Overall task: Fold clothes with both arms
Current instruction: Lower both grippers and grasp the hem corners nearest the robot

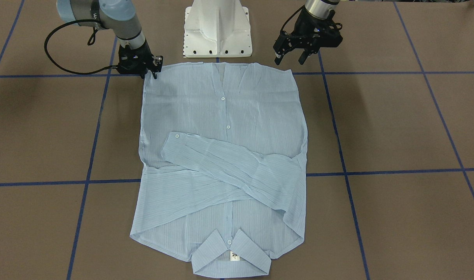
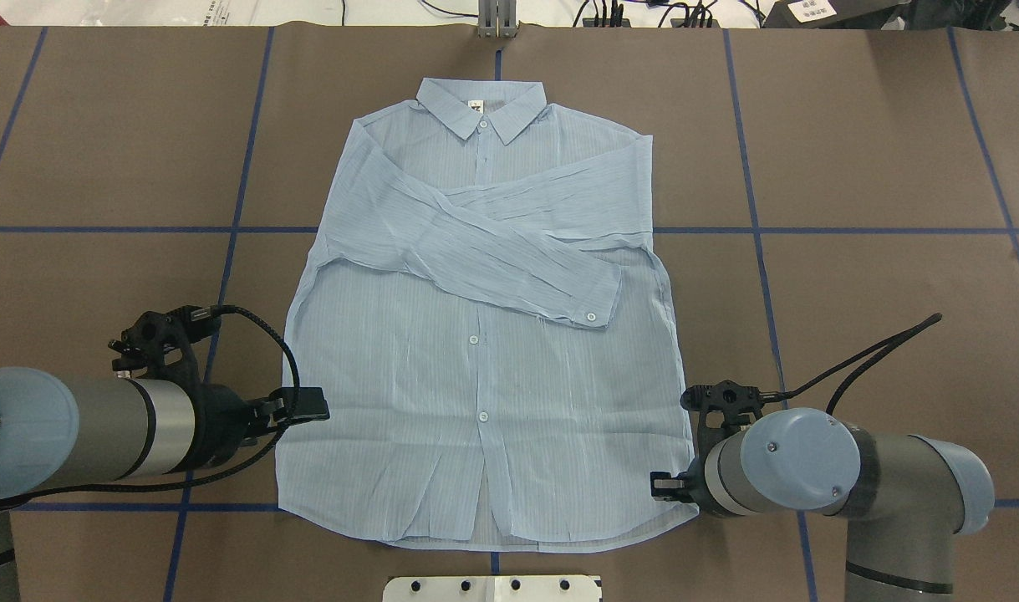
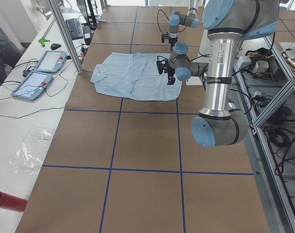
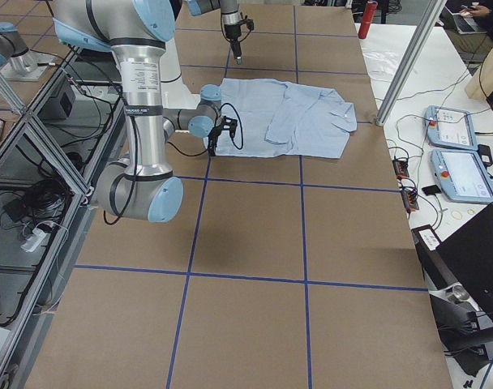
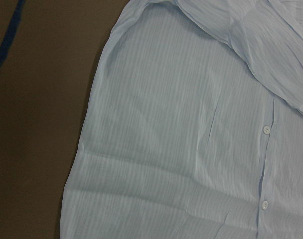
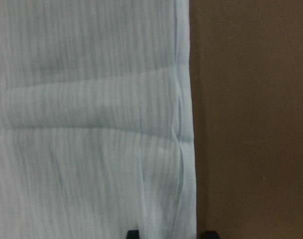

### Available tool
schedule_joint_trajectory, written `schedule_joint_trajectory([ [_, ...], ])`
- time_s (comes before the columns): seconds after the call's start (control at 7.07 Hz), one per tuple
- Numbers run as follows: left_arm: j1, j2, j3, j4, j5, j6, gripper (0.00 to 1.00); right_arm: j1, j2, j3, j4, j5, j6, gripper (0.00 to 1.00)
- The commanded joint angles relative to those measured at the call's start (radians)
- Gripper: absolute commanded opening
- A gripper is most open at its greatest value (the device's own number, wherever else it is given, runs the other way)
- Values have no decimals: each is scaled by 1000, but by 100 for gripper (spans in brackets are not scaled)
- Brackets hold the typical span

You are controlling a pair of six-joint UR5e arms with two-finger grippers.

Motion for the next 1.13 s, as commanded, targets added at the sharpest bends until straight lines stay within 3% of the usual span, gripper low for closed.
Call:
schedule_joint_trajectory([
  [0.0,0,5,1,0,0,0,96,1,3,11,-6,11,1,3],
  [0.57,12,28,10,18,8,-15,95,17,1,99,-14,14,1,0],
  [0.71,79,34,21,15,52,-89,98,21,4,106,-14,7,2,0],
  [0.85,154,24,73,15,117,-148,98,24,10,108,-14,7,2,0],
  [0.99,159,-24,146,17,118,-148,96,31,15,107,-14,7,2,0],
])
